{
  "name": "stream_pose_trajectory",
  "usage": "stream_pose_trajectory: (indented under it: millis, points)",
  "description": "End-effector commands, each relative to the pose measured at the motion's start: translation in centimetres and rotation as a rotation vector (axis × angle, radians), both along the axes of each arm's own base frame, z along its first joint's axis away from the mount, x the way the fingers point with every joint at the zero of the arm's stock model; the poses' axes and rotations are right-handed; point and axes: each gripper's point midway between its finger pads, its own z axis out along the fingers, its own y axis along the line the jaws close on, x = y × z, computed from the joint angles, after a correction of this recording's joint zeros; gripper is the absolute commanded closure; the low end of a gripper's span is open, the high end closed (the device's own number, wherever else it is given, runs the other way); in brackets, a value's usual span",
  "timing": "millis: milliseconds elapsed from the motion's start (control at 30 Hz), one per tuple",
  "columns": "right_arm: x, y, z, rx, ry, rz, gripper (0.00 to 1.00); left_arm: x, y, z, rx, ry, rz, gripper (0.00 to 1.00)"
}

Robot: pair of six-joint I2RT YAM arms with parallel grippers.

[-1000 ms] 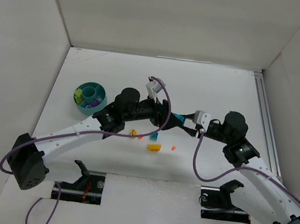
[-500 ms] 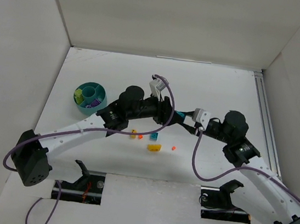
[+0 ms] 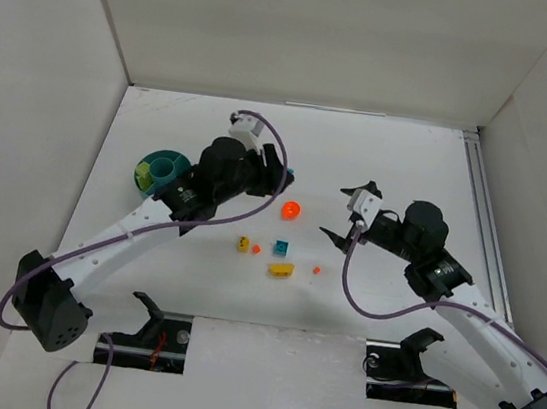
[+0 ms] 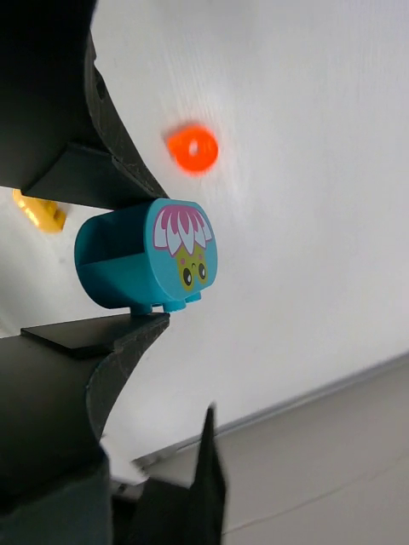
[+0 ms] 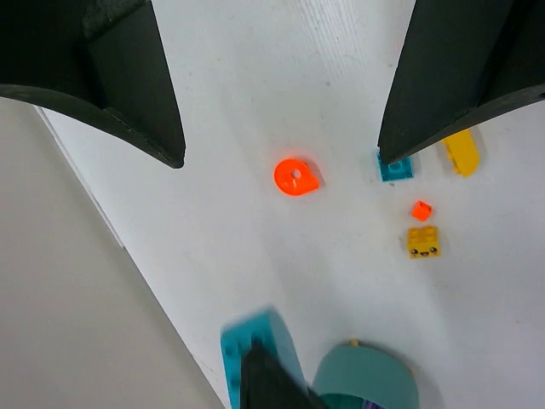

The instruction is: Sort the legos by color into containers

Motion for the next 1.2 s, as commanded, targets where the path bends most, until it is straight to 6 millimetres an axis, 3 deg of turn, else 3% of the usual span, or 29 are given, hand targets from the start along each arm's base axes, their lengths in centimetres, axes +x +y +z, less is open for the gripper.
stream_pose_trajectory:
  millis: [0, 67, 133, 233, 333, 433, 667, 967, 1067, 1167]
  points:
    - [1.2, -1.1, 0.6, -0.011, 0.009, -0.103, 0.00, 3.4, 7.1, 1.7, 0.032, -0.002, 0.302, 0.83]
    - [1.9, -2.2, -0.1, -0.032, 0.028, -0.162, 0.00, 4.5, 10.2, 0.7, 0.053, 0.033, 0.411, 0.83]
    - [2.6, -2.8, -0.7, -0.047, 0.042, -0.201, 0.00, 6.0, 15.4, -0.6, 0.115, 0.067, 0.585, 0.83]
    - [3.1, -3.7, -2.5, -0.088, 0.081, -0.234, 0.00, 7.3, 21.4, -1.5, 0.148, 0.110, 0.762, 0.82]
    - [3.7, -4.5, -4.1, -0.118, 0.126, -0.261, 0.00, 8.2, 25.4, -2.0, 0.149, 0.150, 0.861, 0.82]
    - [4.2, -5.1, -5.2, -0.138, 0.159, -0.283, 0.00, 9.2, 27.7, -2.5, 0.156, 0.174, 0.926, 0.82]
    - [4.8, -6.0, -6.4, -0.153, 0.200, -0.305, 0.00, 9.5, 31.1, -4.4, 0.264, 0.257, 1.052, 0.79]
    - [5.1, -6.4, -7.5, -0.159, 0.241, -0.297, 0.00, 9.4, 31.9, -6.6, 0.311, 0.324, 1.106, 0.78]
    - [5.3, -6.7, -7.8, -0.162, 0.250, -0.307, 0.00, 9.5, 31.7, -7.0, 0.311, 0.336, 1.097, 0.71]
    - [5.6, -6.9, -8.5, -0.172, 0.270, -0.315, 0.00, 9.2, 32.1, -8.2, 0.329, 0.380, 1.107, 0.71]
